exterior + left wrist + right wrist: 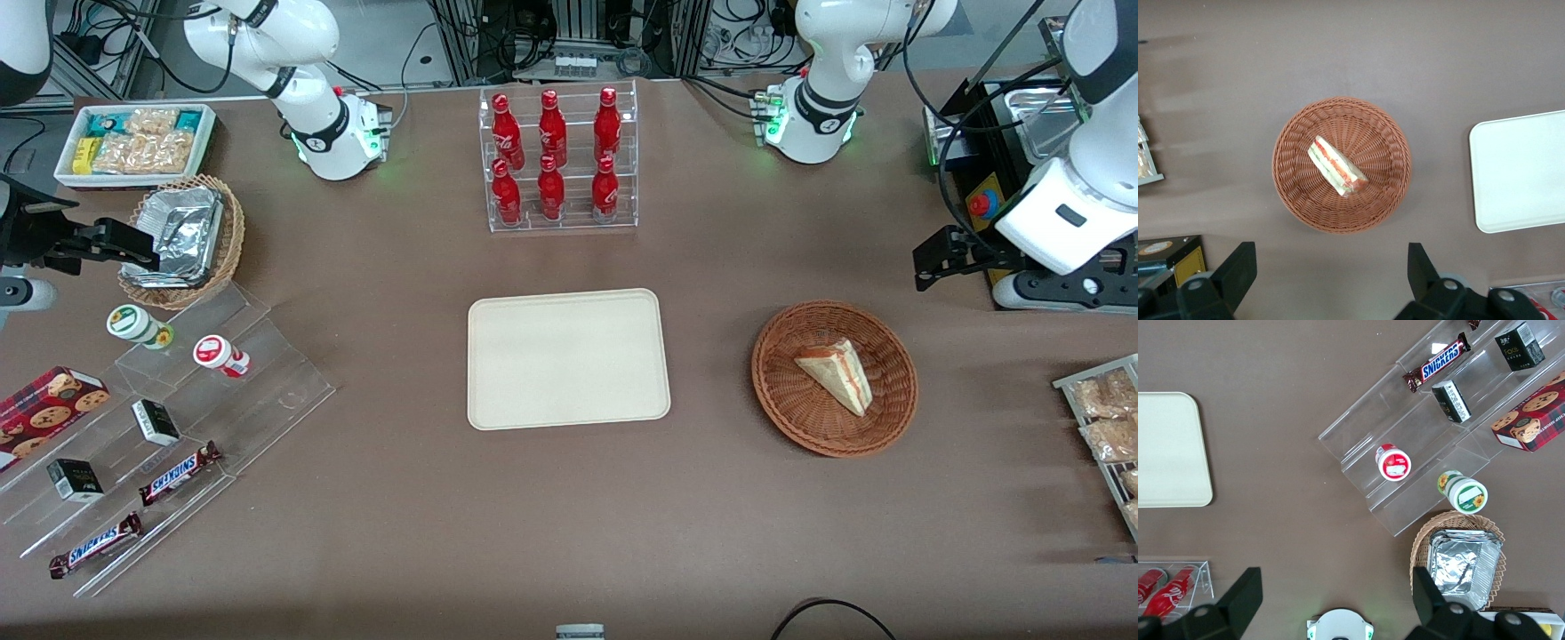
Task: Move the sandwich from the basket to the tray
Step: 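Move the left gripper over the wicker basket above the sandwich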
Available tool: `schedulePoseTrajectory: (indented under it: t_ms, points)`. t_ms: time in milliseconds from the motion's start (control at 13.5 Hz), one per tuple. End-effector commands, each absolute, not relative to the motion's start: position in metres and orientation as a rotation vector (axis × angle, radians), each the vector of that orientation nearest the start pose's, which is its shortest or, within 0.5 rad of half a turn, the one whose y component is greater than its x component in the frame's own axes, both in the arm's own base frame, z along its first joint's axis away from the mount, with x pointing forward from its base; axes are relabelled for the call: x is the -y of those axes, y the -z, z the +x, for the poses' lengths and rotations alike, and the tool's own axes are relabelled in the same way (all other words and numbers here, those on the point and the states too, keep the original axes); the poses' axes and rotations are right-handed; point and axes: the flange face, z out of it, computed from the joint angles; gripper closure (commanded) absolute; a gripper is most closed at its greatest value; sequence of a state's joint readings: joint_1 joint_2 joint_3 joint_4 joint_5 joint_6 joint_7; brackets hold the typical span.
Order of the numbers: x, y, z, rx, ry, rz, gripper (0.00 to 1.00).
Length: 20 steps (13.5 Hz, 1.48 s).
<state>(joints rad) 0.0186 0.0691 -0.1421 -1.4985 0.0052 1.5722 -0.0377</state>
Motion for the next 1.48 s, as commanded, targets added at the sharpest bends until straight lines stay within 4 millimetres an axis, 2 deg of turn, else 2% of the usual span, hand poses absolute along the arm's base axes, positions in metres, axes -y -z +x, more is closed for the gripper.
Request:
schedulePoseTrajectory:
  t_ms: [0, 222, 370, 667, 889, 1111, 1407]
  points:
    - [0.061, -0.629, 0.57, -0.122, -0.012, -3.168, 0.0]
    - [0.057, -0.606, 0.572, -0.121, -0.078, -3.158, 0.0]
    - [0.042, -0.571, 0.575, -0.072, -0.114, -3.151, 0.0]
    - [0.041, -0.499, 0.563, -0.021, -0.046, -3.145, 0.0]
    - [0.041, -0.46, 0.556, 0.211, 0.004, -3.139, 0.0]
    - [0.041, -0.433, 0.549, 0.351, -0.001, -3.126, 0.0]
    - [0.038, -0.392, 0.539, 0.629, 0.033, -3.088, 0.0]
